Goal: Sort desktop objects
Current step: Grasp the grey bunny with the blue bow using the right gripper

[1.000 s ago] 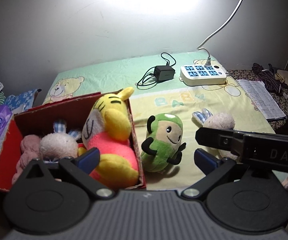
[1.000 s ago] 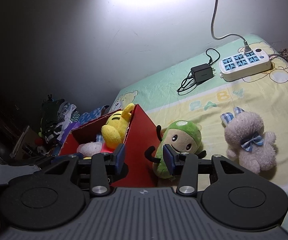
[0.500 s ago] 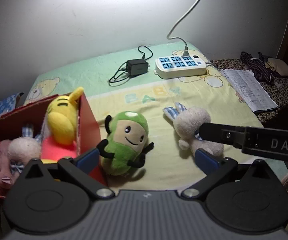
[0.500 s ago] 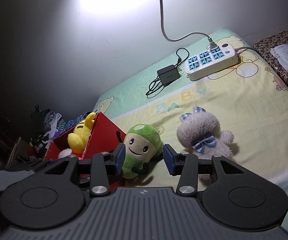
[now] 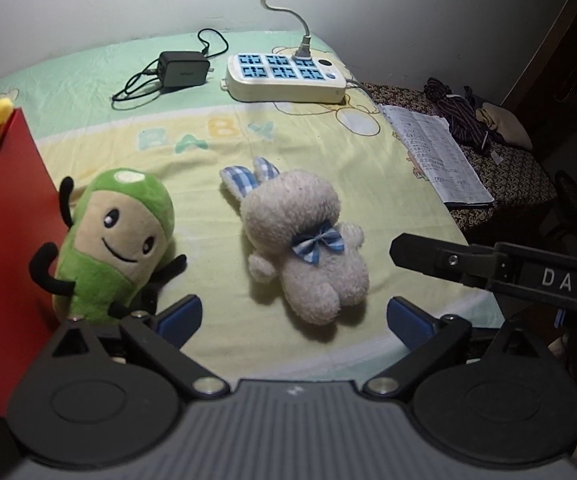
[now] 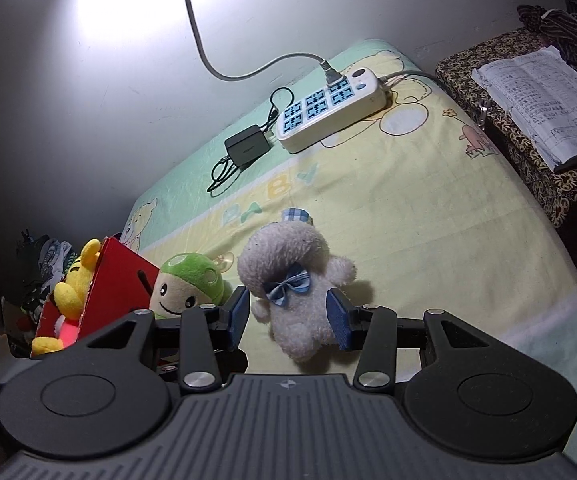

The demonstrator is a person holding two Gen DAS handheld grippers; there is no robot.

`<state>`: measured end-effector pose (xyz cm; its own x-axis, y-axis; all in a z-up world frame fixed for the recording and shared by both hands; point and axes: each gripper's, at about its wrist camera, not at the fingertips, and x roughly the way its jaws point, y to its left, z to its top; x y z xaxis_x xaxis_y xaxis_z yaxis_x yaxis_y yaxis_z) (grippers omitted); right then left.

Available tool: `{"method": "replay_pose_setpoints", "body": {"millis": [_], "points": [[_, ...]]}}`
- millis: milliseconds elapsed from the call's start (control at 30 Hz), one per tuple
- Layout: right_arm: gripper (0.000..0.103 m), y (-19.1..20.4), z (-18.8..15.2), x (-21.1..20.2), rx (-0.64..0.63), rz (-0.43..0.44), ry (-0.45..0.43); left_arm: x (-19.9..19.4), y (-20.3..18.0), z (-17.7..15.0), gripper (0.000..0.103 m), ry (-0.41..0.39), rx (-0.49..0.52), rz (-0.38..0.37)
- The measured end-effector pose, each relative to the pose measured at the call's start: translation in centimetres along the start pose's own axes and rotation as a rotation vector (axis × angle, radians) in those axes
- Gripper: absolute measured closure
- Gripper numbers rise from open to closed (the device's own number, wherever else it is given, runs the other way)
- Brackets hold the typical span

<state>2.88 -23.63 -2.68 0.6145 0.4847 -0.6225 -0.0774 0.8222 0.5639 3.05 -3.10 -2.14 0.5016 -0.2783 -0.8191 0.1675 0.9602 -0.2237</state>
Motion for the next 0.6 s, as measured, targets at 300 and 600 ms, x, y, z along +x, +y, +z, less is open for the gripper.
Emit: {"method": "replay_pose_setpoints", "body": {"millis": [300, 600], "points": [[0.053, -2.6, 1.2, 2.9, 0.085, 0.009, 0.072, 4.0, -0.3, 1.6, 0.004, 0.068, 0.0, -0.003], [0.048, -3.7, 1.9, 6.0, 0.114, 0.032, 0.13, 6.7, 0.5, 2.8, 0.004, 0.11, -0.012, -0.008]]}}
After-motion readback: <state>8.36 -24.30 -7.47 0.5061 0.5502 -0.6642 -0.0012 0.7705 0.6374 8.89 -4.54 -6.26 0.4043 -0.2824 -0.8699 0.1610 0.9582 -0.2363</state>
